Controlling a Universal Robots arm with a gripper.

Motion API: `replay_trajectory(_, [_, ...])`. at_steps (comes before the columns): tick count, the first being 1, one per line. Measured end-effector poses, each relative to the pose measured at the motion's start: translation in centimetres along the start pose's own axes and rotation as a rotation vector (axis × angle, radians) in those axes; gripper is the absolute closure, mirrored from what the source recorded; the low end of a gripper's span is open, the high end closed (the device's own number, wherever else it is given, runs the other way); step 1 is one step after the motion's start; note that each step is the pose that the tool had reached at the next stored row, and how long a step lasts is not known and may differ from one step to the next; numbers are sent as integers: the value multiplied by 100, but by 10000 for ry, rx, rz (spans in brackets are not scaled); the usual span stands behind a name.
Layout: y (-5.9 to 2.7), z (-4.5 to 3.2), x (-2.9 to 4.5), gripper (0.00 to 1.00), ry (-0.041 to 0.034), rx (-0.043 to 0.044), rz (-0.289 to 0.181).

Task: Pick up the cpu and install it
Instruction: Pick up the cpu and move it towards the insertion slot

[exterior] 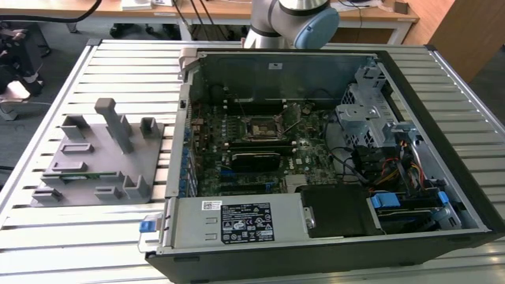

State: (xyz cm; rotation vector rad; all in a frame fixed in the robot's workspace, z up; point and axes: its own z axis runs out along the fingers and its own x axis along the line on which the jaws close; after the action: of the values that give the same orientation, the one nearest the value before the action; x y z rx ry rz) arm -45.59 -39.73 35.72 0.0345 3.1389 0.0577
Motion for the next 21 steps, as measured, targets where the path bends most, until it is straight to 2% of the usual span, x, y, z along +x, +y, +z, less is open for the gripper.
replay_trajectory(18, [23,-269,0,46,1,0,0])
replay_trajectory(21, [25,-289,0,46,-1,-1,-1])
